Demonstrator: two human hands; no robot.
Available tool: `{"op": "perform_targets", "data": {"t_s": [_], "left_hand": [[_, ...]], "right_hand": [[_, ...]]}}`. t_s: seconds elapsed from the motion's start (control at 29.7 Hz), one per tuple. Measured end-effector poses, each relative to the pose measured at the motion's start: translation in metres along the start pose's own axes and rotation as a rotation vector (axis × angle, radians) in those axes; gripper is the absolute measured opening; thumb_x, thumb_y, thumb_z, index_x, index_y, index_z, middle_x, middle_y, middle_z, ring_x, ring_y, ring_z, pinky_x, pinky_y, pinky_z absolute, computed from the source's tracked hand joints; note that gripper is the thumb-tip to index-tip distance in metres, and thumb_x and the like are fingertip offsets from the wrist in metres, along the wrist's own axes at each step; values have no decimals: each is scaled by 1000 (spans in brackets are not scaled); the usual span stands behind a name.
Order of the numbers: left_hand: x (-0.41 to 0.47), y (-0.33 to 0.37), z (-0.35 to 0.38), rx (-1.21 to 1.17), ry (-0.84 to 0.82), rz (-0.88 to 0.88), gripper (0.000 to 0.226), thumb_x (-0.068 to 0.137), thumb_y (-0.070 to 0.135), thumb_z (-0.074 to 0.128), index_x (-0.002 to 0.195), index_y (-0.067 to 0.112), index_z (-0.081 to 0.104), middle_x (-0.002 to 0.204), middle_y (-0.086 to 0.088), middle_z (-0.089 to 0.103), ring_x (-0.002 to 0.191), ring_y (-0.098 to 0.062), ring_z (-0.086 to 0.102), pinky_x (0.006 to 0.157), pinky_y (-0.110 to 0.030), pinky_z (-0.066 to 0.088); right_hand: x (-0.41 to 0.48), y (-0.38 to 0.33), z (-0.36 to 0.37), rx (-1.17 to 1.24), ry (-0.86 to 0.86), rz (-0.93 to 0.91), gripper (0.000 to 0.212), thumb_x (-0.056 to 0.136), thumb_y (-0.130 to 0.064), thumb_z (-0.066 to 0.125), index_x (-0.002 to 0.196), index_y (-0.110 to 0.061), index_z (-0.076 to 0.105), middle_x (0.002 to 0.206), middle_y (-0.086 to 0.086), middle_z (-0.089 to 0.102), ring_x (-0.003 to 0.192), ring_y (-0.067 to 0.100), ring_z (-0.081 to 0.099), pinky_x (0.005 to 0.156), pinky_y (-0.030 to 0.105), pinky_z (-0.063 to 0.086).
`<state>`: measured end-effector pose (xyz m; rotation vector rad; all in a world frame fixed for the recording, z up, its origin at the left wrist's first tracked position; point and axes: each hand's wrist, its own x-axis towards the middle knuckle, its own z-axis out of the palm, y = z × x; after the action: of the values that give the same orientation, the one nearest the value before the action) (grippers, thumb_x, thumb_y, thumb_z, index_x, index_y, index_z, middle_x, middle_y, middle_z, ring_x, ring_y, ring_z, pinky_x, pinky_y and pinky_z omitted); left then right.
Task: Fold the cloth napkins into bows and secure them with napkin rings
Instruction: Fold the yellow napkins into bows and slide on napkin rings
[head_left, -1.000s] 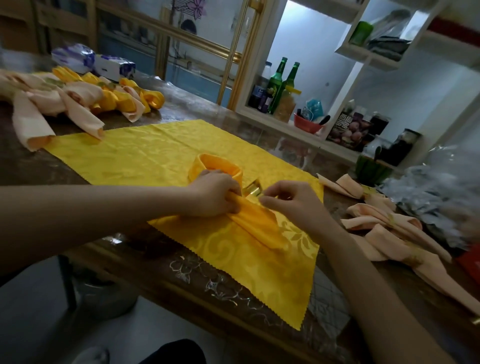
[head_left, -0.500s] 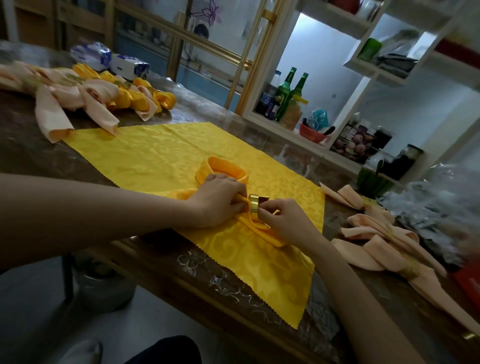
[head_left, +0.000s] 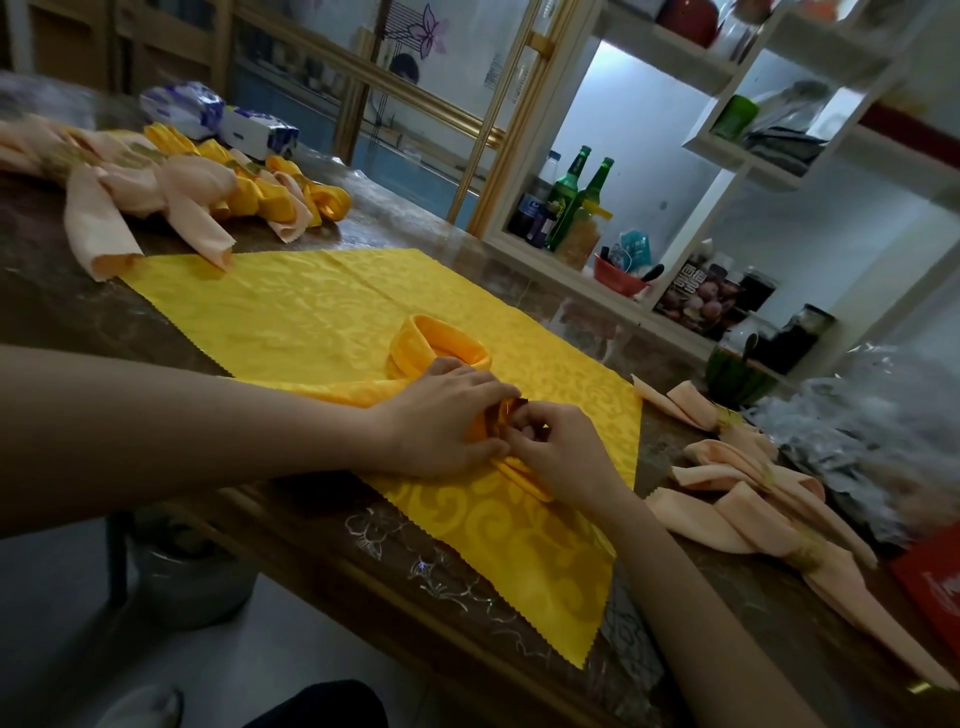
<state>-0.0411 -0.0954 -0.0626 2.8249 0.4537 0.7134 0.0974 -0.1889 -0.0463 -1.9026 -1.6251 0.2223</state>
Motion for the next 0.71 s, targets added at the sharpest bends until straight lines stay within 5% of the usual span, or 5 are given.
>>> {"op": "perform_targets", "data": {"t_s": [0.34,0.71], "left_hand": [[0,-4,4,-71,114,-19,55,87,29,61,137,21,40,131,3,50,127,-13,41,108,-24,12],[0,-10,7,-106,229,-79,51,82,18,62,130,21,45,129,4,52,124,-16,44,104,-27,12]], "right_hand": [[-1,-7,0,247,11,81,14,89,-11,58,86,1,65,77,13,56,67,18,48,61,29,39],[0,-13,2,421,178,72,13,94,-9,49,83,-9,54,75,4,56,67,10,55,61,17,48]]}}
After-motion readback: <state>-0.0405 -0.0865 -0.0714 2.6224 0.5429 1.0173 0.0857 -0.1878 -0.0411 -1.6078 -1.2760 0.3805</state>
